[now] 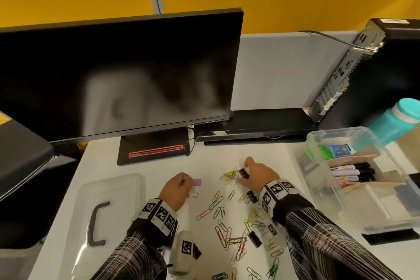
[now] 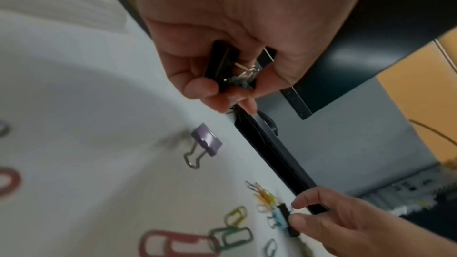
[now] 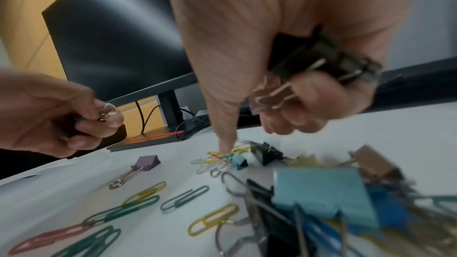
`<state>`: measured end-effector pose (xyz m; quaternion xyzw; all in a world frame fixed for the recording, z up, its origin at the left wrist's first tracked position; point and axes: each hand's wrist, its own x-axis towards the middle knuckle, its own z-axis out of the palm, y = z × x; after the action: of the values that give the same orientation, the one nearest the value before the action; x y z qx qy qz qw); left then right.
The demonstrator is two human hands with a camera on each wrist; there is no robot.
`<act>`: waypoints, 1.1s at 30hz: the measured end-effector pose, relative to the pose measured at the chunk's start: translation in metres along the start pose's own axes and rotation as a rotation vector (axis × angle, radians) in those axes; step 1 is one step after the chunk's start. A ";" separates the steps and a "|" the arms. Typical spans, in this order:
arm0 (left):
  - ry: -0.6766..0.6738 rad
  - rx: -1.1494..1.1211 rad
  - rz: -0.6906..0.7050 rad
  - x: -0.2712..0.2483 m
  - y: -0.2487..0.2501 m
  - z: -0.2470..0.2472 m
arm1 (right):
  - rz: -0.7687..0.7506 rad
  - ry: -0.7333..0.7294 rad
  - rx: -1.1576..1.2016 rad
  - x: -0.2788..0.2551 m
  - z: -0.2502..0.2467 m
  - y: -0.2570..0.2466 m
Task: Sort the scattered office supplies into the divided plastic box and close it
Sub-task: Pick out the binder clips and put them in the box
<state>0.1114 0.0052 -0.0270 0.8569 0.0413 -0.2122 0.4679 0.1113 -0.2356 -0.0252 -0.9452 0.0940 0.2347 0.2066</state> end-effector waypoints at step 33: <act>-0.193 1.190 0.137 0.024 -0.004 0.005 | -0.088 0.420 0.438 -0.101 -0.051 0.042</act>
<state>0.1306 0.0000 -0.0419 0.9490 -0.1822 -0.2453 -0.0773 0.0318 -0.2874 0.0501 -0.9092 0.1419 -0.0006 0.3914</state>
